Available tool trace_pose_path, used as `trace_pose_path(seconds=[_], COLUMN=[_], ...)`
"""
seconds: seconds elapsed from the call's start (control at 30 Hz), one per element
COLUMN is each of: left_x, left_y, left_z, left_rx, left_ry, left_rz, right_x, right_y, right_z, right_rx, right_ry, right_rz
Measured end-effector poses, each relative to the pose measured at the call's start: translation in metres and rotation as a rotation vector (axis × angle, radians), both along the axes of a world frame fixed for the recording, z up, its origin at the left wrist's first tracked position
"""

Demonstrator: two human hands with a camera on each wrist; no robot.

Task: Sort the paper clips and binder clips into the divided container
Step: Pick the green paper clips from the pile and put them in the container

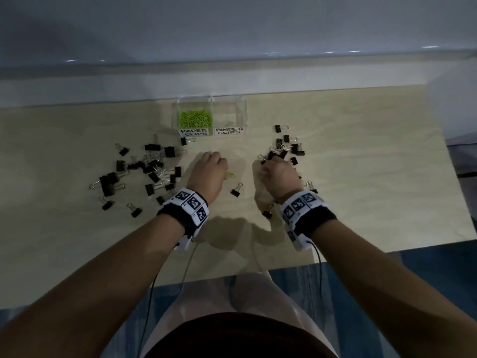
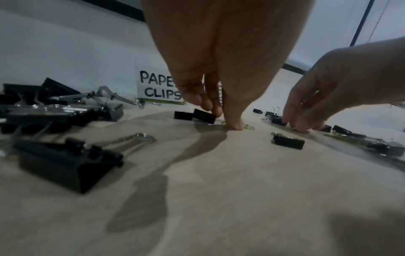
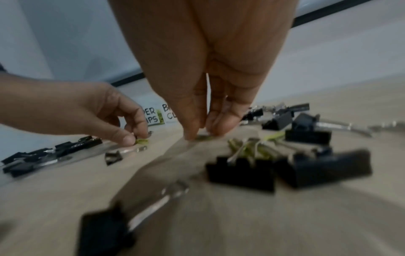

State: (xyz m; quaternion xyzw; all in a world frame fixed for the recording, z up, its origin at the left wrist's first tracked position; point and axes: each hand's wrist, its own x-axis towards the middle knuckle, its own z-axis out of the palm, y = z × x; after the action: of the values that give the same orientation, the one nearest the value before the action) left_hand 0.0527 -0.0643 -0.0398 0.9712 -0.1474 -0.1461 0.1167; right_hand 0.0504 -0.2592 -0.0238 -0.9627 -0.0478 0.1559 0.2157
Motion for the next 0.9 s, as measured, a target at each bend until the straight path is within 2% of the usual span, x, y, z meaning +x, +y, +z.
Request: trace_pose_path(seconds=[0.17, 0.27, 0.4, 0.5, 0.6, 0.7, 0.8, 0.9], left_x=[-0.002, -0.005, -0.011, -0.009, -0.002, 0.003, 0.000, -0.007], left_y=[-0.003, -0.007, -0.013, -0.014, -0.020, -0.037, -0.065, -0.093], left_z=[-0.001, 0.002, 0.008, 0.011, 0.013, 0.017, 0.027, 0.035], left_rx=[0.143, 0.201, 0.316, 0.320, 0.280, 0.117, -0.063, -0.141], left_ry=[-0.022, -0.040, -0.132, -0.195, -0.119, -0.028, -0.001, 0.044], left_rz=[-0.007, -0.060, -0.188, -0.282, -0.307, -0.257, -0.284, -0.296], right_x=[-0.009, -0.017, -0.035, -0.045, -0.040, -0.022, -0.012, -0.019], right_y=[0.010, 0.012, 0.009, 0.000, -0.019, -0.049, -0.075, -0.090], right_z=[-0.001, 0.001, 0.003, 0.010, 0.010, 0.009, 0.013, 0.013], right_rx=[-0.097, -0.186, -0.147, -0.092, 0.046, 0.125, 0.135, 0.210], right_ry=[0.110, 0.145, 0.035, -0.041, -0.127, -0.133, -0.111, -0.091], right_rz=[-0.079, 0.026, 0.193, 0.244, 0.100, -0.086, -0.084, -0.094])
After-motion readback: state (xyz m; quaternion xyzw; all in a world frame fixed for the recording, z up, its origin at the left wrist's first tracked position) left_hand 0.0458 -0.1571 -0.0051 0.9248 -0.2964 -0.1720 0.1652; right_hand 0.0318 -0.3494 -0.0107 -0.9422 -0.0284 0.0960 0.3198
